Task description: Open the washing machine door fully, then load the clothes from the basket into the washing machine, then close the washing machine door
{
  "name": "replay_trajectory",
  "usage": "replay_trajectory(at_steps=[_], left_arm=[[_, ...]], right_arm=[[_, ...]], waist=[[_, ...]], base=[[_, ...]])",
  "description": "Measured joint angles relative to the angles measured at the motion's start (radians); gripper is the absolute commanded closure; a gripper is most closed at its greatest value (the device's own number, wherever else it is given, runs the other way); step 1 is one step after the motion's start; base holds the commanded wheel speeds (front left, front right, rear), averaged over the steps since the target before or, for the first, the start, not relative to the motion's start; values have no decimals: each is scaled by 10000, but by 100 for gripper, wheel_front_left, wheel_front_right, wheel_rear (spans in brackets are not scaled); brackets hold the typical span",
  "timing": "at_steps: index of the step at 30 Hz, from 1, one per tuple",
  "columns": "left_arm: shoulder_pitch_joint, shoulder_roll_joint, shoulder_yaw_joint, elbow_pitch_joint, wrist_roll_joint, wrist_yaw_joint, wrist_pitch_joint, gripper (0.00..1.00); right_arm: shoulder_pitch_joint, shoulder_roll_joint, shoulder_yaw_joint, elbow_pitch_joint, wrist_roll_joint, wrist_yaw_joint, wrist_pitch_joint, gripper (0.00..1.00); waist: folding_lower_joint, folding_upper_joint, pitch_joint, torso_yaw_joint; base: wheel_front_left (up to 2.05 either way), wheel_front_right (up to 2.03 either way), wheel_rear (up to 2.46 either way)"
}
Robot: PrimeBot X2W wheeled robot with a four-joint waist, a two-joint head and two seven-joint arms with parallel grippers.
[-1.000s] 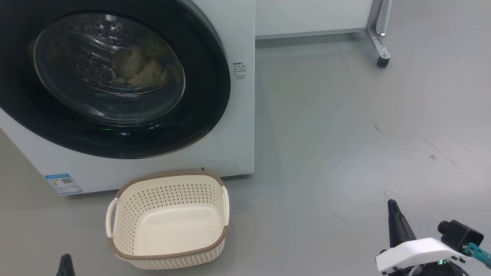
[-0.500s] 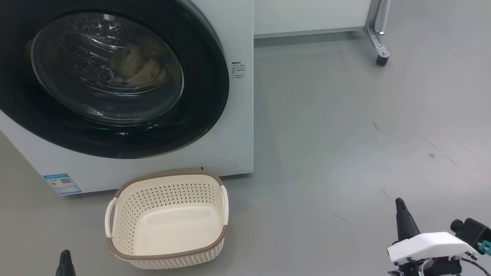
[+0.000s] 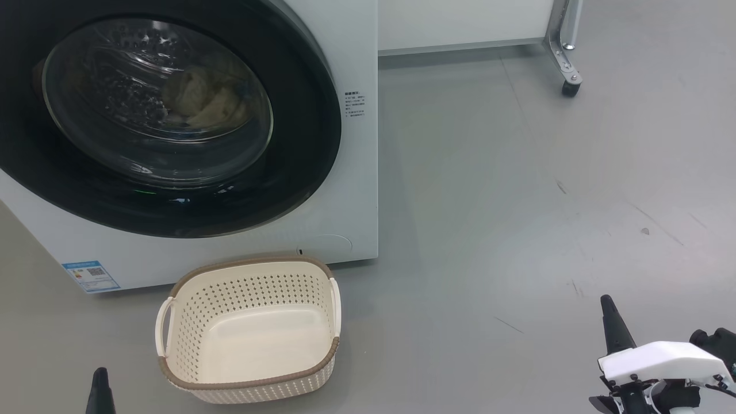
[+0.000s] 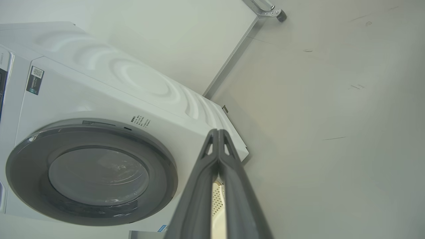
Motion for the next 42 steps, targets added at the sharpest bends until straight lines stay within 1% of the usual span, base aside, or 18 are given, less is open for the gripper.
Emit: replay_trajectory(at_steps=[8, 11, 13, 18, 20, 29, 39, 42], left_arm=[[-182, -23, 13, 63, -1141, -2, 286, 100], [-244, -29, 19, 81, -1507, -2, 383, 100], [-287, -36, 25, 107, -1816, -2, 418, 100], [-450, -52, 35, 155, -2493, -2, 585, 100], [-474, -54, 40, 182, -2734, -2, 686, 100], [-699, -69, 56, 316, -3973, -2, 928, 100], [-924, -98, 79, 401, -5411, -4, 1313, 100], [-1049, -104, 82, 431, -5764, -6, 1415, 100]], right_arm=[[-202, 21, -268, 148, 980, 163, 228, 100], [-240, 36, -357, 236, 1350, 176, 320, 100], [-291, 40, -428, 290, 1595, 253, 376, 100], [-408, 44, -591, 368, 2205, 276, 558, 100], [-414, 48, -654, 420, 2462, 357, 575, 100], [-610, 59, -951, 614, 3557, 477, 874, 100], [-837, 79, -1279, 800, 4782, 692, 1160, 100], [-909, 86, -1371, 876, 5133, 708, 1264, 100]], waist=[[0, 0, 16, -27], [0, 0, 23, -37], [0, 0, 27, -44], [0, 0, 38, -61], [0, 0, 42, -68], [0, 0, 61, -98], [0, 0, 82, -132], [0, 0, 88, -142]], base=[[0, 0, 0], [0, 0, 0], [0, 0, 0], [0, 0, 0], [0, 0, 0], [0, 0, 0], [0, 0, 0], [0, 0, 0]])
